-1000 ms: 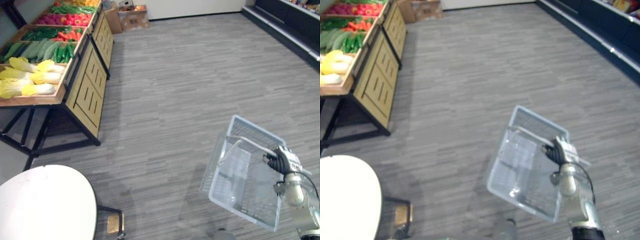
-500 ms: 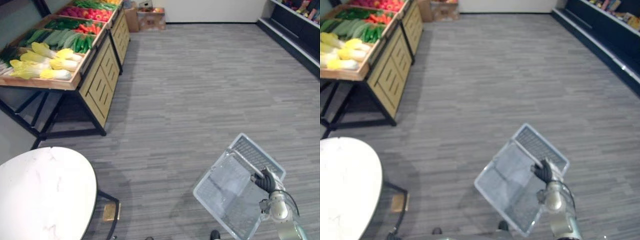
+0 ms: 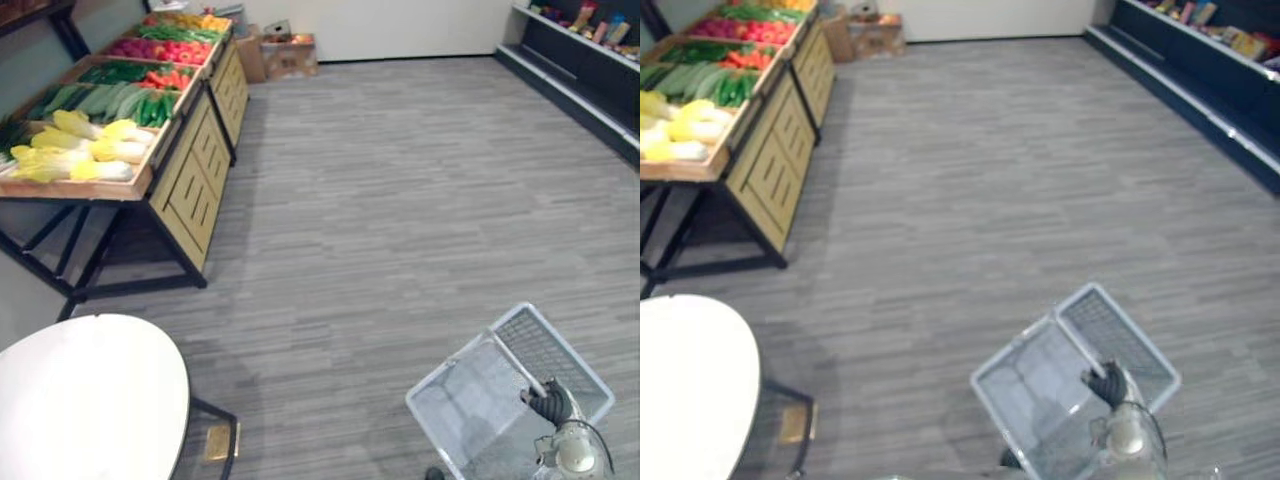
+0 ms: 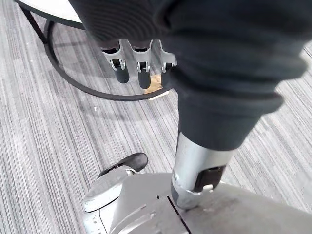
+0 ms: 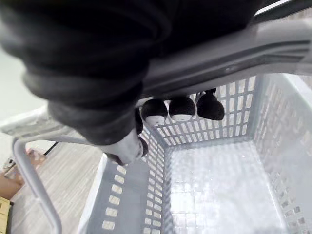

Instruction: Pick vegetable in the basket

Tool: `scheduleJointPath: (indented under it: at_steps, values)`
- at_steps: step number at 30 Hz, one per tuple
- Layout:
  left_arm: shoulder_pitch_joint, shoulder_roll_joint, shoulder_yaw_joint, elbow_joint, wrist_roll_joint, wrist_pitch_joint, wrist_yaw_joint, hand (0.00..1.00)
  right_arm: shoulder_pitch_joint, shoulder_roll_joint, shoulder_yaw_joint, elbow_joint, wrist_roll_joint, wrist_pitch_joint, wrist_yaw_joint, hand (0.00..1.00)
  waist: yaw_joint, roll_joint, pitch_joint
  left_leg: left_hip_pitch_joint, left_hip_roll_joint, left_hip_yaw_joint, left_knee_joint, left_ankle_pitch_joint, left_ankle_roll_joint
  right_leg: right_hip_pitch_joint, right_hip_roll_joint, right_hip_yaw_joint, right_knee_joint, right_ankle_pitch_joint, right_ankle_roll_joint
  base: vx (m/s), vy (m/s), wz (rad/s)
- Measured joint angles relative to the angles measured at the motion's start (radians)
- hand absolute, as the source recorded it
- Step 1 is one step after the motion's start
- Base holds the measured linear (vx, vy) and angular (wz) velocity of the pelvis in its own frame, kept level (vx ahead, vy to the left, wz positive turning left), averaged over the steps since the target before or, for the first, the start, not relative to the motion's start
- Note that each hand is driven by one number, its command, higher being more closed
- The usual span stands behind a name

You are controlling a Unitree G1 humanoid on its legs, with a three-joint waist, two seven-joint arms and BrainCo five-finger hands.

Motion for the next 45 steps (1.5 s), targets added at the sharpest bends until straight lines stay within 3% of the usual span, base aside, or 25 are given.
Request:
scheduleJointPath:
  at_steps: [11, 28, 33, 35, 37, 41, 43, 45]
  values:
    - [0.01, 0.0, -0.015, 0.001, 0.004, -0.001, -0.02, 0.0, -0.026, -0.131, -0.022, 0.148, -0.175, -0.002, -0.004, 1.0, -0.018, 0.013, -0.009, -0.001, -0.003, 0.013, -0.017, 0.0, 0.0, -0.013, 0.0, 0.007, -0.004, 0.005, 0.0, 0.03, 0.001, -0.02]
    - [0.009, -0.014, -0.009, -0.001, -0.005, 0.012, -0.029, 0.0, -0.099, -0.208, -0.006, 0.261, -0.216, -0.022, -0.023, 1.0, -0.026, 0.04, 0.012, -0.055, -0.007, -0.046, 0.036, -0.006, 0.005, -0.013, -0.008, -0.041, 0.007, -0.005, -0.013, 0.0, -0.005, 0.09]
    - [0.004, -0.032, 0.001, 0.002, -0.005, 0.019, -0.026, 0.0, -0.104, -0.206, 0.013, 0.259, -0.214, -0.023, -0.027, 1.0, -0.031, 0.069, 0.068, -0.117, 0.014, -0.096, 0.2, -0.05, 0.025, -0.015, -0.007, -0.091, 0.139, -0.099, -0.032, -0.06, -0.041, 0.36]
    - [0.012, -0.05, 0.008, 0.003, -0.005, 0.022, -0.025, 0.0, -0.104, -0.206, 0.013, 0.254, -0.211, -0.023, -0.028, 1.0, -0.02, 0.077, 0.082, -0.162, 0.013, -0.096, 0.313, -0.058, 0.041, -0.013, -0.011, -0.091, 0.167, -0.129, -0.028, -0.12, -0.04, 0.2]
    - [0.031, -0.08, 0.008, 0.006, -0.005, 0.028, -0.025, 0.0, -0.107, -0.206, 0.014, 0.248, -0.21, -0.023, -0.028, 1.0, -0.009, 0.086, 0.091, -0.237, -0.007, -0.098, 0.465, -0.019, 0.077, 0.01, -0.026, -0.091, 0.146, -0.129, -0.029, -0.08, -0.048, 0.15]
    - [0.042, -0.115, 0.008, 0.003, -0.005, 0.032, -0.025, 0.0, -0.116, -0.207, 0.026, 0.238, -0.211, -0.023, -0.028, 1.0, -0.005, 0.074, 0.105, -0.354, -0.038, -0.09, 0.598, 0.099, 0.049, 0.026, -0.081, -0.09, 0.109, -0.128, -0.03, -0.03, 0.049, 0.23]
    - [0.053, -0.124, 0.007, 0.004, -0.005, 0.032, -0.024, 0.0, -0.118, -0.207, 0.046, 0.22, -0.211, -0.022, -0.033, 1.0, 0.006, 0.074, 0.105, -0.355, -0.045, -0.065, 0.523, 0.033, 0.049, 0.027, -0.092, -0.089, 0.088, -0.128, -0.03, -0.01, 0.101, 0.02]
    - [0.061, -0.129, 0.007, 0.003, -0.005, 0.031, -0.021, 0.0, -0.133, -0.207, 0.075, 0.216, -0.211, -0.022, -0.048, 1.0, 0.013, 0.092, 0.111, -0.321, -0.041, -0.066, 0.296, 0.006, 0.043, 0.025, -0.076, -0.088, 0.075, -0.128, -0.029, 0.04, 0.195, 0.04]
